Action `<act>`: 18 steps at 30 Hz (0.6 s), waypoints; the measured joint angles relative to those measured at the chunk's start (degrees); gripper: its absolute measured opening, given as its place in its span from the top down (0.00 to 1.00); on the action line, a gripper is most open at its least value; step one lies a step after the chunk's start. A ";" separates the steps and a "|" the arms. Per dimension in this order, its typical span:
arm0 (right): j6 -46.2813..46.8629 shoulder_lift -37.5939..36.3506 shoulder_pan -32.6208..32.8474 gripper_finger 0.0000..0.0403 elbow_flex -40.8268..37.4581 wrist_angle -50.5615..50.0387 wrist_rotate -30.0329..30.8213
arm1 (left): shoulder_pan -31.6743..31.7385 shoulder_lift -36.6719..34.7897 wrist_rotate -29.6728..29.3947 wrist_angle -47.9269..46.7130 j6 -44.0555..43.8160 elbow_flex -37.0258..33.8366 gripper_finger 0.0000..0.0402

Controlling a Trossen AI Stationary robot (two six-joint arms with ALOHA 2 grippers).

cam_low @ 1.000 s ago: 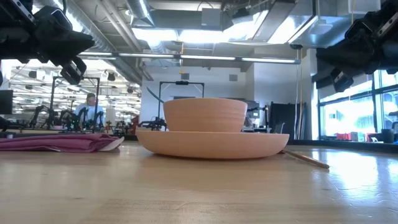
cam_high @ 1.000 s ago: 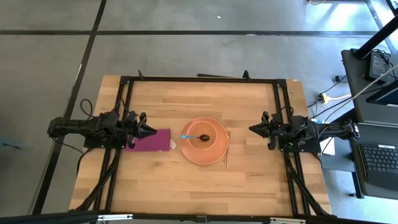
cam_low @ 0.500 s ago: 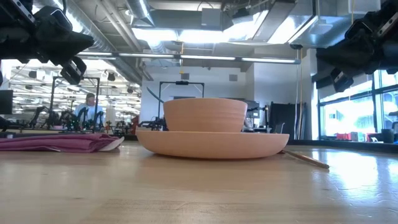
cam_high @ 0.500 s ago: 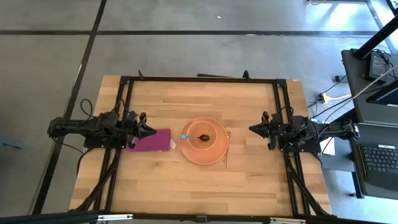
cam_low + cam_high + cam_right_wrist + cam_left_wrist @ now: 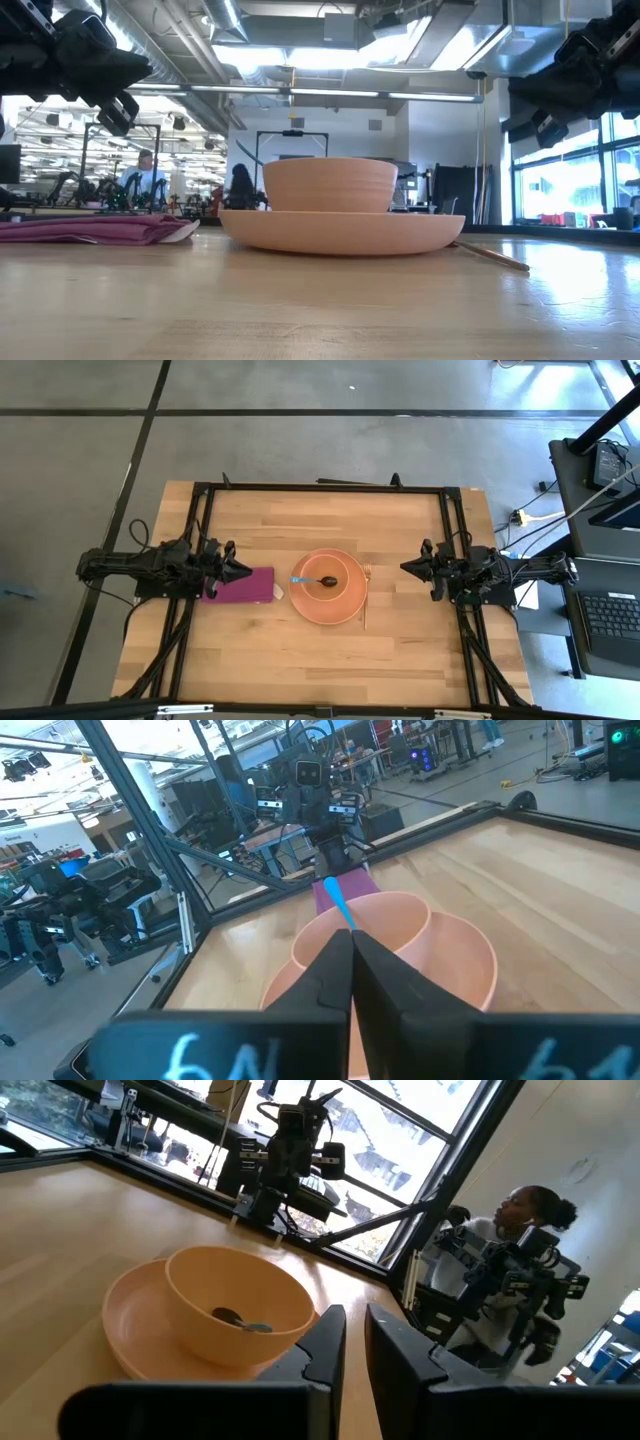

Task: Set table place
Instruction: Return to Home Position

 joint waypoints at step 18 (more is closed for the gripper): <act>0.00 0.00 -0.01 0.98 0.00 0.01 0.00 | 0.01 -0.01 0.00 0.00 0.00 0.00 0.84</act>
